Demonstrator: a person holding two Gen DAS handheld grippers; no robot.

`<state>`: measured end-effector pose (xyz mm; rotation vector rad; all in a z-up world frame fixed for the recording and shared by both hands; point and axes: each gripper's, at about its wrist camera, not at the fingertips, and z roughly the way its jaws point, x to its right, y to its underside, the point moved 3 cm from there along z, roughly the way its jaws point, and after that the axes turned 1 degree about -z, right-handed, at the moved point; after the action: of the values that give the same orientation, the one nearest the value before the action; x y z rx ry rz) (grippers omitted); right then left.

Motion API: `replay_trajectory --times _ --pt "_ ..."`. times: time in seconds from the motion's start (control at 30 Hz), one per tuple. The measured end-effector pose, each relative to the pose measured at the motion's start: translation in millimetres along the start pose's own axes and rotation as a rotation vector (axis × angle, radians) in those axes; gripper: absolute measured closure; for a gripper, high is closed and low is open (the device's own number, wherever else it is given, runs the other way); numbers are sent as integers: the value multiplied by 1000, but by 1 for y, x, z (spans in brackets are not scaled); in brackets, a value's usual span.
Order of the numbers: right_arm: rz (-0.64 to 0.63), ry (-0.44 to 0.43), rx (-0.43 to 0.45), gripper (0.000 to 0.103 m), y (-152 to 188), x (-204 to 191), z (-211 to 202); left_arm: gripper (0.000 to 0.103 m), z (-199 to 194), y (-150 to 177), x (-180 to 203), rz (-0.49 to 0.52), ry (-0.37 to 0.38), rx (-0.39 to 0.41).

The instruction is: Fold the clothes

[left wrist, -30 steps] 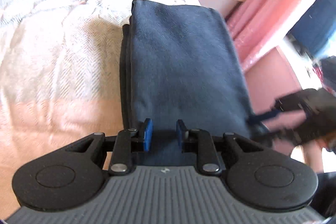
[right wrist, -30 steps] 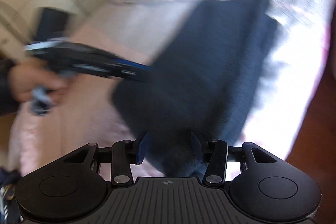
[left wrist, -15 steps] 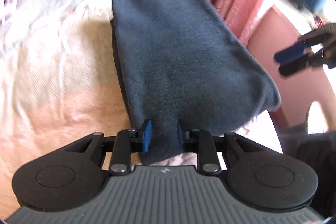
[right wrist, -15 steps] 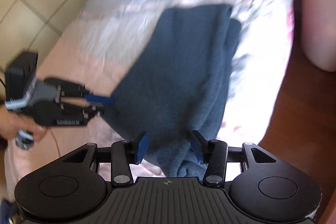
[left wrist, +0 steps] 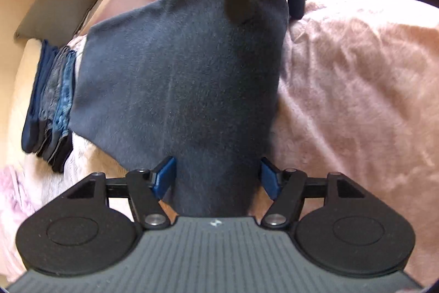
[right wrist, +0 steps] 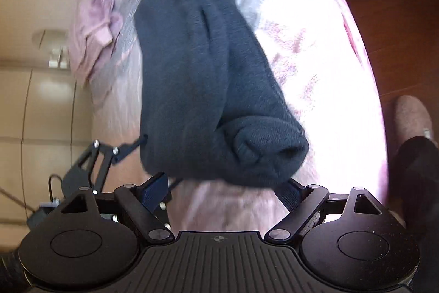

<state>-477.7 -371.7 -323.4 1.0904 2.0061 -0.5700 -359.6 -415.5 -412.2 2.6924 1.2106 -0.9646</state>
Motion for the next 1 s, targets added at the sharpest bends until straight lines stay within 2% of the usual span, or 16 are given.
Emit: replay_trajectory --times 0.03,0.1,0.13,0.17,0.23,0.27,0.4,0.5,0.7,0.77,0.93,1.0 --pt "41 -16 26 16 -5 6 3 47 1 0 -1 8 10 1" --pt "121 -35 70 19 -17 14 -2 61 0 0 -5 6 21 4" --pt "139 -23 77 39 -22 16 -6 63 -3 -1 -7 -9 29 10" --pt "151 -16 81 49 -27 17 -10 68 -7 -5 -8 -24 37 14" --pt "116 -18 83 59 -39 8 -23 72 -19 -19 -11 -68 45 33" --pt "74 -16 95 60 -48 -2 -33 72 -26 -28 -14 -112 50 52" --pt "-62 19 189 61 -93 -31 -75 71 -36 -74 -23 -227 66 113" --pt "-66 54 202 60 -111 -24 -85 70 -28 -83 -24 -268 100 92" --pt "8 72 148 55 -80 14 -81 69 -37 -58 -17 -265 168 58" --pt "41 61 162 47 -67 17 -83 69 -42 -52 -19 -268 181 53" --pt "92 53 168 35 -46 21 -78 69 -56 -41 -37 -327 191 81" --pt "106 39 159 34 -41 22 -72 69 -63 -36 -44 -360 182 90"
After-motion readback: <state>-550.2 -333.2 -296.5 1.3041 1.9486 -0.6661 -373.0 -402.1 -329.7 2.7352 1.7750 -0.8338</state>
